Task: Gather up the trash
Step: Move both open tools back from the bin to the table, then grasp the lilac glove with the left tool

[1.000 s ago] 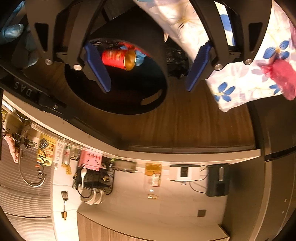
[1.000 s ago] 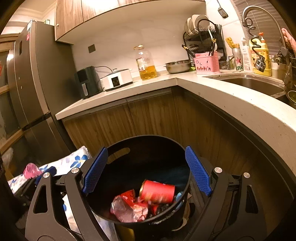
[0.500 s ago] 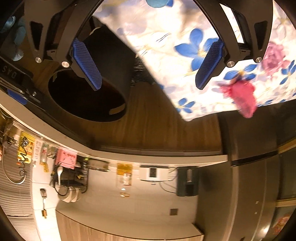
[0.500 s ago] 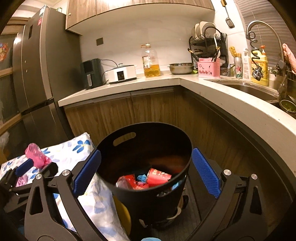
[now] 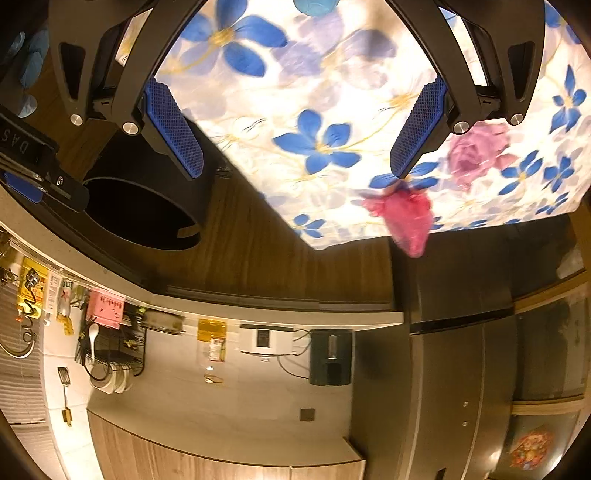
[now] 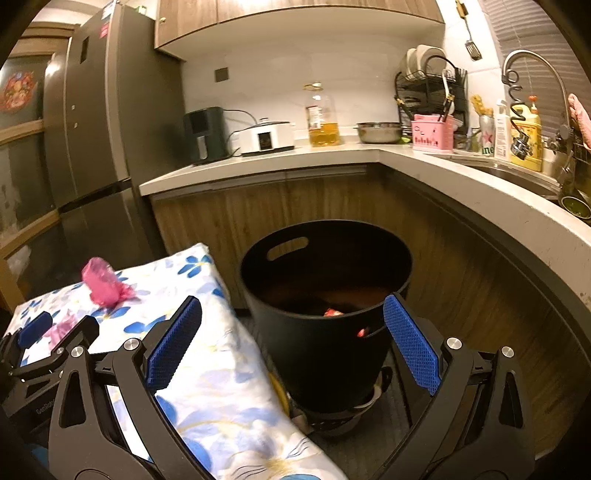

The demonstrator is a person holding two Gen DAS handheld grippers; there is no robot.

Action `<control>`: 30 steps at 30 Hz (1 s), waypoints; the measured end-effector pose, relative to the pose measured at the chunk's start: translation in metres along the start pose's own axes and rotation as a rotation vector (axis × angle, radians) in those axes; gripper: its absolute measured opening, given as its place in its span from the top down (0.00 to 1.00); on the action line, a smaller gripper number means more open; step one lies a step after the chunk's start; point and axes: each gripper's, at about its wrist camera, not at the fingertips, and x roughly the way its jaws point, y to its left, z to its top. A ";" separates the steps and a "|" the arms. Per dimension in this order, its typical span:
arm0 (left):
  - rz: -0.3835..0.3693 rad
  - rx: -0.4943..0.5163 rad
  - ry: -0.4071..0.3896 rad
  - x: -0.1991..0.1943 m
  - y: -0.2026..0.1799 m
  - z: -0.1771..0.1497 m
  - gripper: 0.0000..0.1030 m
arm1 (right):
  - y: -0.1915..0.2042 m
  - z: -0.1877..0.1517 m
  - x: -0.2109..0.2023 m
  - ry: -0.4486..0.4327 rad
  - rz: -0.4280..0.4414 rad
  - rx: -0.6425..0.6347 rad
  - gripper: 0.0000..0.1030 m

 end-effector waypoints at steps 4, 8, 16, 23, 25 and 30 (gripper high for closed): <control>0.027 -0.012 -0.003 -0.011 0.018 -0.006 0.06 | 0.017 -0.007 -0.005 0.002 0.017 -0.011 0.05; 0.049 -0.024 -0.007 -0.020 0.034 -0.010 0.06 | 0.035 -0.013 -0.008 0.007 0.034 -0.026 0.05; 0.097 -0.062 -0.017 -0.033 0.069 -0.017 0.06 | 0.066 -0.018 -0.014 -0.004 0.069 -0.052 0.05; 0.159 -0.092 -0.026 -0.037 0.105 -0.028 0.06 | 0.090 -0.023 -0.010 -0.001 0.119 -0.070 0.05; 0.201 -0.107 -0.031 -0.038 0.124 -0.032 0.06 | 0.098 -0.026 -0.007 0.001 0.135 -0.080 0.05; 0.251 -0.167 -0.016 -0.030 0.161 -0.032 0.06 | 0.119 -0.032 0.004 0.016 0.173 -0.093 0.05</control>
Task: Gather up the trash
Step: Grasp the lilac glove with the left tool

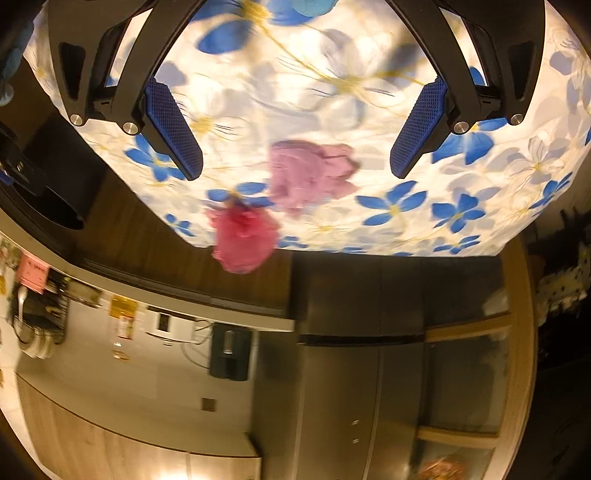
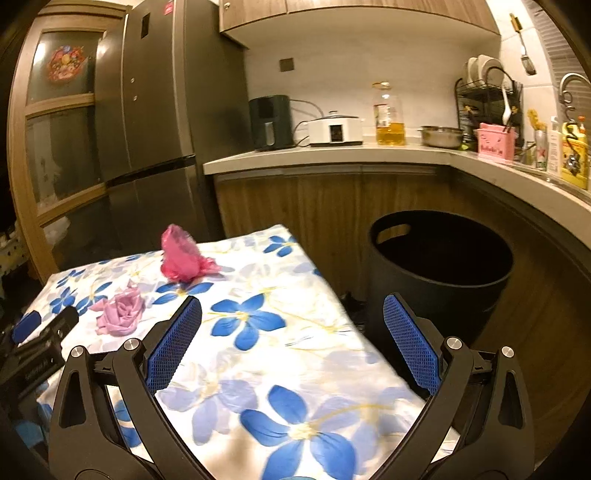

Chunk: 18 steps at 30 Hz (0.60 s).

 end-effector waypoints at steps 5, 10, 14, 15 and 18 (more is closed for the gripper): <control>-0.003 -0.026 0.007 0.025 0.007 0.010 0.06 | 0.020 0.000 0.014 0.007 0.038 -0.017 0.05; 0.035 -0.006 0.053 0.062 0.001 0.015 0.06 | 0.036 0.006 0.028 -0.008 0.070 -0.028 0.05; 0.048 0.001 0.113 0.084 -0.001 0.012 0.21 | 0.050 0.014 0.046 -0.017 0.094 -0.035 0.05; 0.047 0.001 0.131 0.089 -0.001 0.011 0.25 | 0.052 0.015 0.051 -0.017 0.100 -0.035 0.05; 0.027 -0.009 0.189 0.101 0.003 0.005 0.33 | 0.066 0.018 0.069 -0.012 0.125 -0.040 0.05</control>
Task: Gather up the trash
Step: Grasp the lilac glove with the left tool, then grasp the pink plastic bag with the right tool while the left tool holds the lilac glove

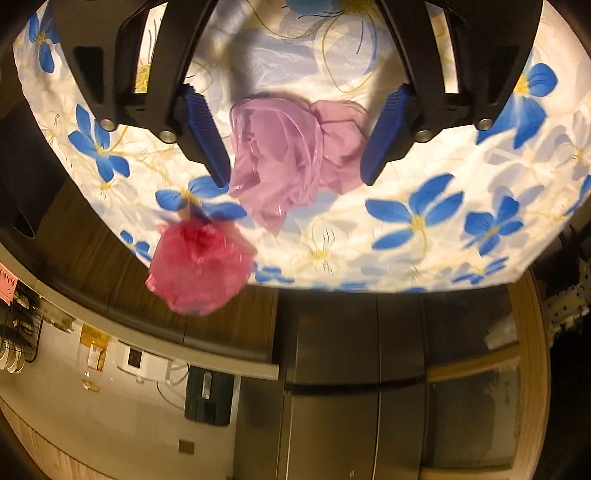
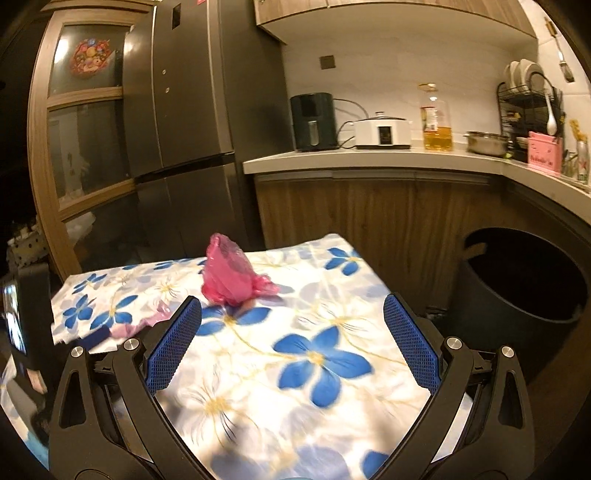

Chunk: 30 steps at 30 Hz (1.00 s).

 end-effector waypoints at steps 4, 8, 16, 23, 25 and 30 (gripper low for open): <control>-0.033 -0.045 0.066 0.014 0.009 -0.002 0.51 | 0.018 0.003 0.029 0.013 0.032 -0.022 0.05; -0.070 -0.066 0.111 0.024 0.013 -0.004 0.77 | 0.036 0.004 0.055 0.034 0.057 -0.053 0.05; -0.097 -0.170 0.047 0.005 0.035 -0.005 0.94 | 0.060 0.008 0.102 0.082 0.067 -0.081 0.25; -0.076 -0.179 -0.019 -0.012 0.040 -0.001 0.95 | 0.063 0.014 0.122 0.111 0.063 -0.078 0.45; -0.072 -0.172 -0.030 -0.014 0.039 0.000 0.95 | 0.063 0.013 0.125 0.126 0.068 -0.077 0.56; -0.058 -0.164 -0.047 -0.021 0.040 0.001 0.95 | 0.063 0.013 0.125 0.136 0.074 -0.086 0.76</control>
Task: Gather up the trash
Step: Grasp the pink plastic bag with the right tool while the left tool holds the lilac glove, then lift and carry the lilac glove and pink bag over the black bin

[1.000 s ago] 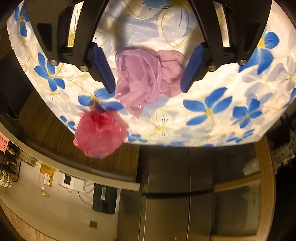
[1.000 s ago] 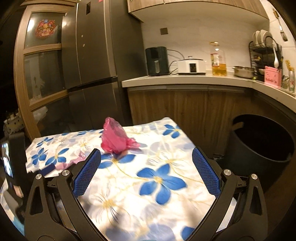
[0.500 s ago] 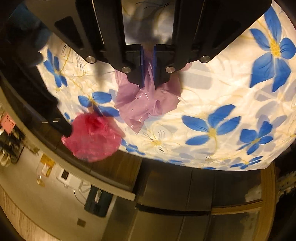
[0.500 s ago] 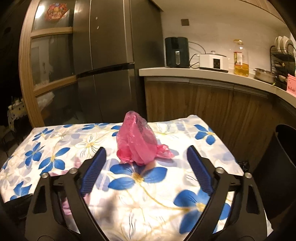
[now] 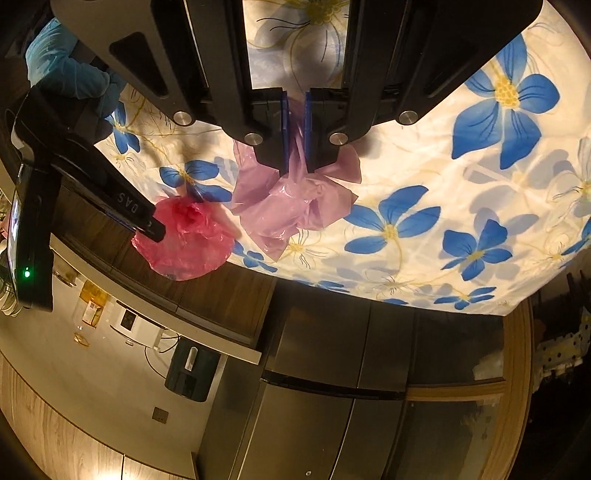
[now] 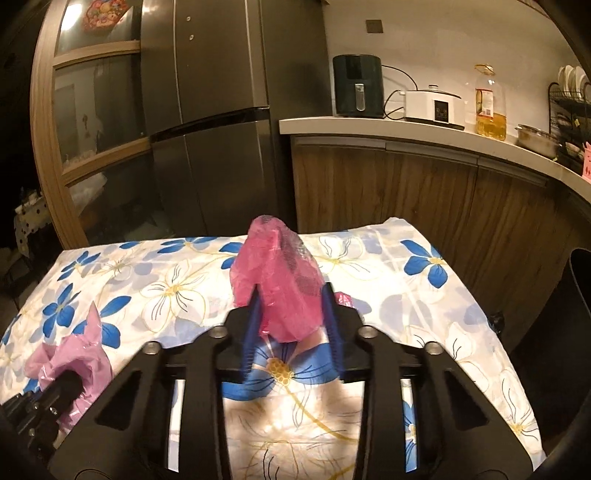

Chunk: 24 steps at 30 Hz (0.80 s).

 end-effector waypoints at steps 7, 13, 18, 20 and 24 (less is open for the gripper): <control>0.018 0.009 -0.017 -0.013 0.000 0.001 0.95 | -0.001 -0.003 -0.016 -0.008 0.005 -0.023 0.96; 0.031 0.018 -0.036 -0.031 -0.001 0.001 0.95 | -0.001 -0.004 -0.054 -0.046 0.030 -0.031 0.97; 0.041 0.021 -0.050 -0.050 -0.001 -0.003 0.95 | 0.001 -0.007 -0.096 -0.084 0.076 -0.033 0.97; 0.043 0.019 -0.058 -0.060 -0.001 -0.004 0.95 | 0.002 -0.009 -0.111 -0.094 0.093 -0.032 0.97; 0.047 0.018 -0.078 -0.077 0.000 -0.003 0.95 | 0.003 -0.014 -0.141 -0.113 0.118 -0.029 0.97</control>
